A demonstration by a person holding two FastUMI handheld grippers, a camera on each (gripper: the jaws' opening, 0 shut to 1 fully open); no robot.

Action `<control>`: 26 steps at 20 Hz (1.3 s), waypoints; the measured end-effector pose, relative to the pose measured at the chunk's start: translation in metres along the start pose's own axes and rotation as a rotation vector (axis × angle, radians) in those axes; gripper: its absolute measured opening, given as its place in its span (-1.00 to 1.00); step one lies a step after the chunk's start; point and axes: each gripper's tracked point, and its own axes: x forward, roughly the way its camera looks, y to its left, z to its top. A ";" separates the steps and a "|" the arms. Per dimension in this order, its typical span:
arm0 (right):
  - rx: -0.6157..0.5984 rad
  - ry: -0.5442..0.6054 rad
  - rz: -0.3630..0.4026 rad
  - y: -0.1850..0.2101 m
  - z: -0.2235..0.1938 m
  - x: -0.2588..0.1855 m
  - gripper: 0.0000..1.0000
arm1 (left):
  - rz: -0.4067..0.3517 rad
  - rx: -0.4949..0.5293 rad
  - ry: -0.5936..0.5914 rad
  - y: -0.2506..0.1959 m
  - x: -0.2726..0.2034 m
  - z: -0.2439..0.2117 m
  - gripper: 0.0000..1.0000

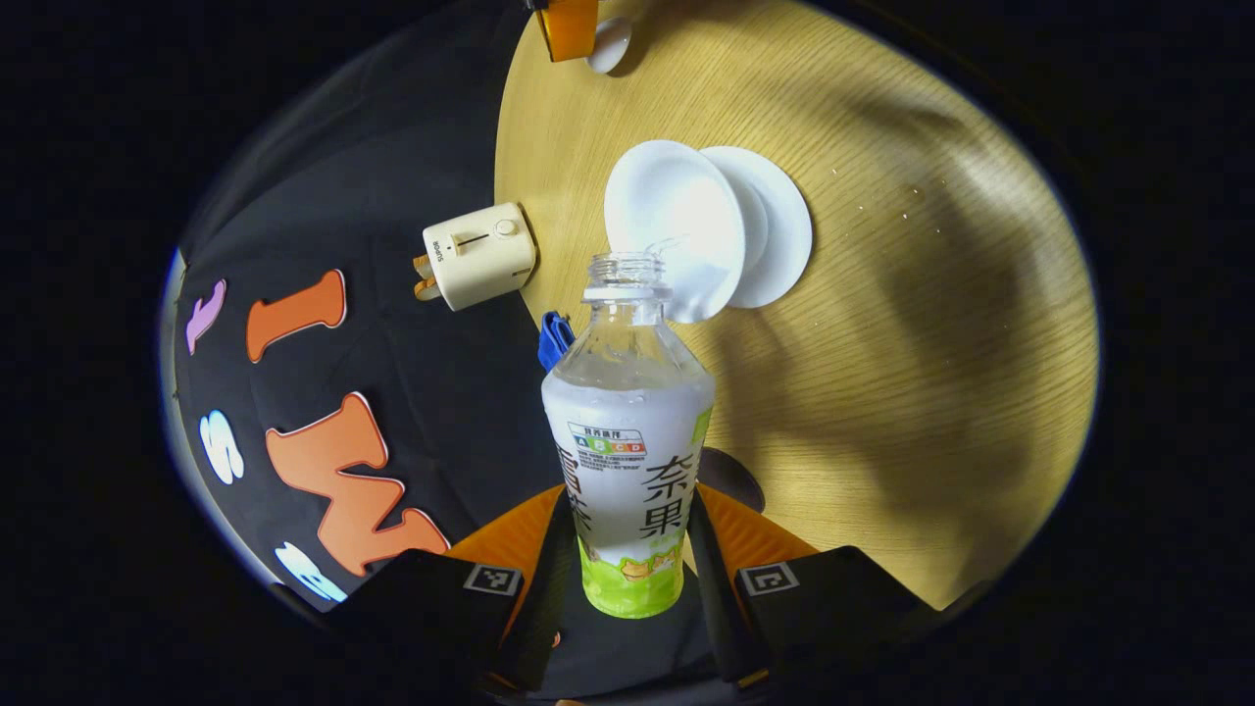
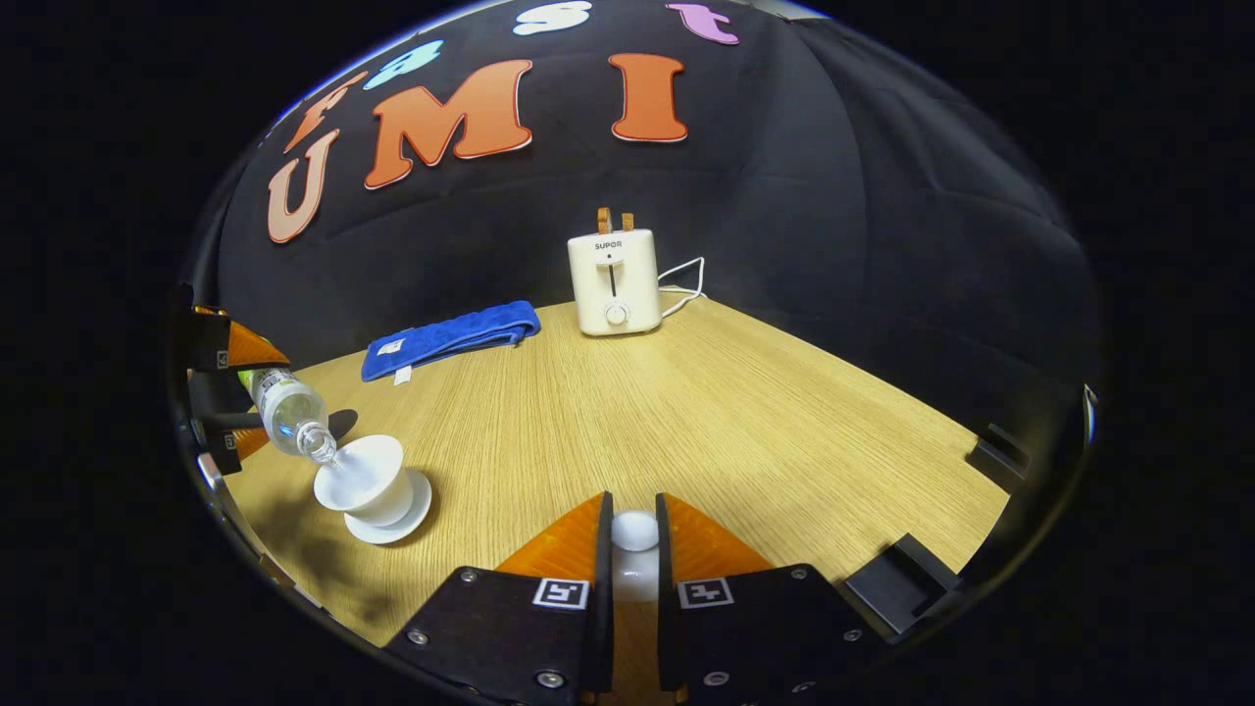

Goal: Open the teacup lid with one hand, grasp the water bottle and pour water into the teacup with the other hand; after pouring, place the water bottle on the coaster and then close the teacup lid.

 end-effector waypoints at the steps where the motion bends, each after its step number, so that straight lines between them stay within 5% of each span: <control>1: 0.001 -0.001 -0.002 -0.001 0.001 0.000 -0.63 | 0.001 0.009 -0.001 0.001 -0.002 0.000 0.28; 26: 0.022 -0.002 -0.007 -0.011 0.001 0.001 -0.63 | 0.049 0.294 0.021 0.034 -0.008 0.006 0.29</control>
